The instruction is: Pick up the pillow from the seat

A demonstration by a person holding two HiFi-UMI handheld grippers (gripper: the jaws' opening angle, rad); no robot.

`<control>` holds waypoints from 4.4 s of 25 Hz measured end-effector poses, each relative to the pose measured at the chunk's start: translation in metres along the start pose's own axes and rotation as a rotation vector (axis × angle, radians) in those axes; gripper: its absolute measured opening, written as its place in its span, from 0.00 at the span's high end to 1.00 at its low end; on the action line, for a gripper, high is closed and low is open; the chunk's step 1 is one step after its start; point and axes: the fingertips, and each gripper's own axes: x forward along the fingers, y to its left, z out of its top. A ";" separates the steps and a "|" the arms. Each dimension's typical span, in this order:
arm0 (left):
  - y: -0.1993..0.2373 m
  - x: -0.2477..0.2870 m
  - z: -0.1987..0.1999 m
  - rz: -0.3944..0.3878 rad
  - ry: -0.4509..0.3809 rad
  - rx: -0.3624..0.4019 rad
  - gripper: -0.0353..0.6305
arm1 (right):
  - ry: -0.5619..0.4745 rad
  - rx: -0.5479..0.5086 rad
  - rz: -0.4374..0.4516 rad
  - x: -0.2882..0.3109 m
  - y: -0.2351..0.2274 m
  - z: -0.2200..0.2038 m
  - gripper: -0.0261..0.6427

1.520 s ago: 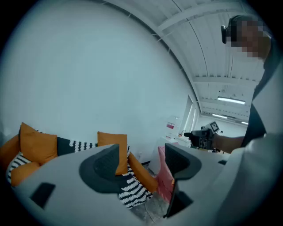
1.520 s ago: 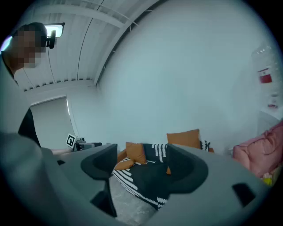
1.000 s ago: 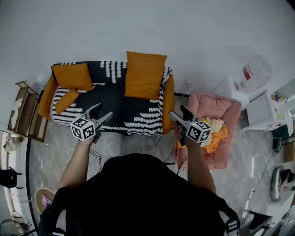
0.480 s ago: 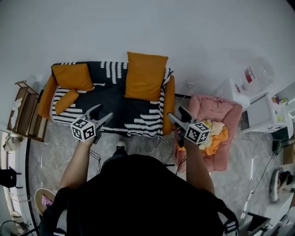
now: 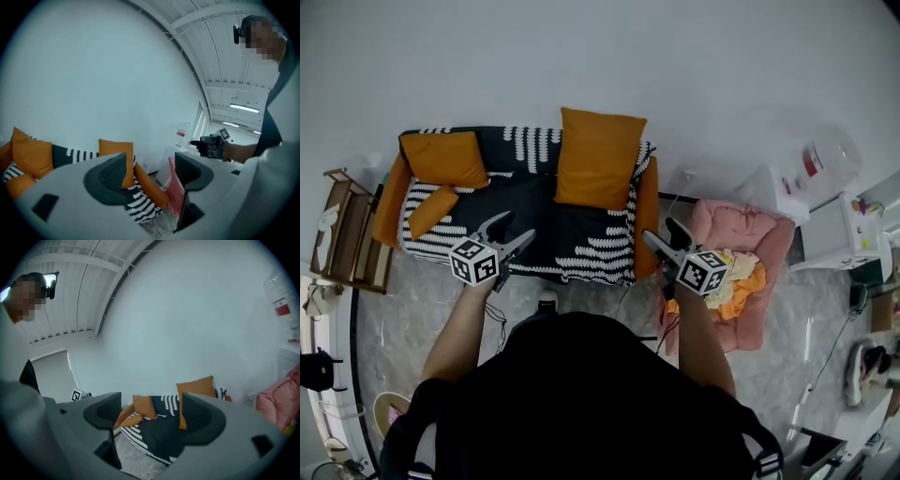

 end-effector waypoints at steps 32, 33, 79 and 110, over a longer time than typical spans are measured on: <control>0.117 0.059 0.037 -0.110 0.061 -0.008 0.45 | 0.008 0.069 -0.105 0.094 -0.020 0.003 0.36; 0.118 0.060 0.037 -0.114 0.062 -0.009 0.45 | 0.007 0.071 -0.108 0.095 -0.020 0.003 0.36; 0.199 0.077 0.056 -0.204 0.092 -0.006 0.45 | 0.017 0.042 -0.223 0.163 -0.015 0.007 0.36; 0.214 0.050 0.051 -0.196 0.075 -0.031 0.45 | 0.035 0.045 -0.209 0.183 0.009 -0.008 0.36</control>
